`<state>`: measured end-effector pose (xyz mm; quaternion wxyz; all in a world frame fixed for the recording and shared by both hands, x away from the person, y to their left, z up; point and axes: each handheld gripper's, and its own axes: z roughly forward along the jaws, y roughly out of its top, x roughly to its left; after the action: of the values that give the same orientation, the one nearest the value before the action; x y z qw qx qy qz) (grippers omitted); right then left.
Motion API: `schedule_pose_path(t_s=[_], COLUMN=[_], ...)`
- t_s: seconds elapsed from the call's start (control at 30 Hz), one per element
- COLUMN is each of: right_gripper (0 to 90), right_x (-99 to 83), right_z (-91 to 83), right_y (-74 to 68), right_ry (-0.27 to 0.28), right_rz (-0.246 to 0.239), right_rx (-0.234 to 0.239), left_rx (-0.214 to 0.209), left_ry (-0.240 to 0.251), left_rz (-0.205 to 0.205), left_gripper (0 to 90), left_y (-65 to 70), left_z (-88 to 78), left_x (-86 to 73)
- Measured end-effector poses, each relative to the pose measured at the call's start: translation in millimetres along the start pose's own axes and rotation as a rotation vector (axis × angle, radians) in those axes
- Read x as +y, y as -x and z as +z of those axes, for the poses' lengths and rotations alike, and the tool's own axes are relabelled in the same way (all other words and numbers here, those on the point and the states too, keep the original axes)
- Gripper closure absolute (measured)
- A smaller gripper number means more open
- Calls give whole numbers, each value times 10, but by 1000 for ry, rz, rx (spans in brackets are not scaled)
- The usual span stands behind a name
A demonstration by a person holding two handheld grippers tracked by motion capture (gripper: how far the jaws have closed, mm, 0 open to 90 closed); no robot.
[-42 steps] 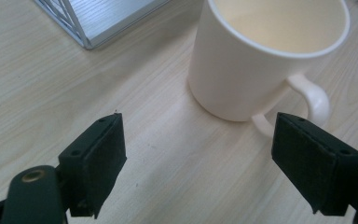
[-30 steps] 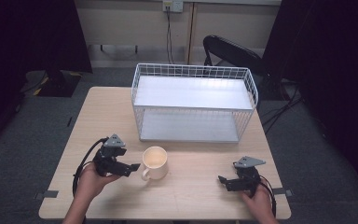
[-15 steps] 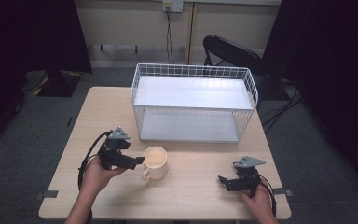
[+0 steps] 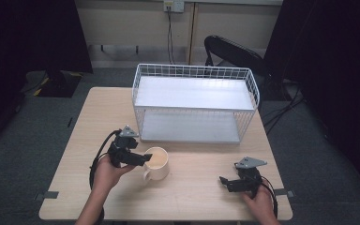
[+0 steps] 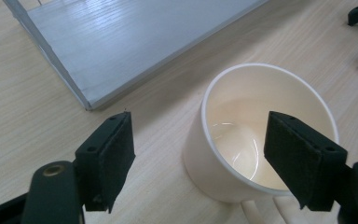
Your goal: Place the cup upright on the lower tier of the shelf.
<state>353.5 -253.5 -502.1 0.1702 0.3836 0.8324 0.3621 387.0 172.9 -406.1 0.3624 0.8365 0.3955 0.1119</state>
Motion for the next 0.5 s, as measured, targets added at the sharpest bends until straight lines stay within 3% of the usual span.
schedule_pose_path(t_s=[0.5], right_gripper=[128], right_x=[-1], right_z=[1], right_y=[-2], right_ry=[-1], right_rz=[3], right_rx=[0], left_rx=[9], left_ry=[-7], left_rz=[5], left_gripper=[320], left_y=[45], left_z=[143], left_x=[-25])
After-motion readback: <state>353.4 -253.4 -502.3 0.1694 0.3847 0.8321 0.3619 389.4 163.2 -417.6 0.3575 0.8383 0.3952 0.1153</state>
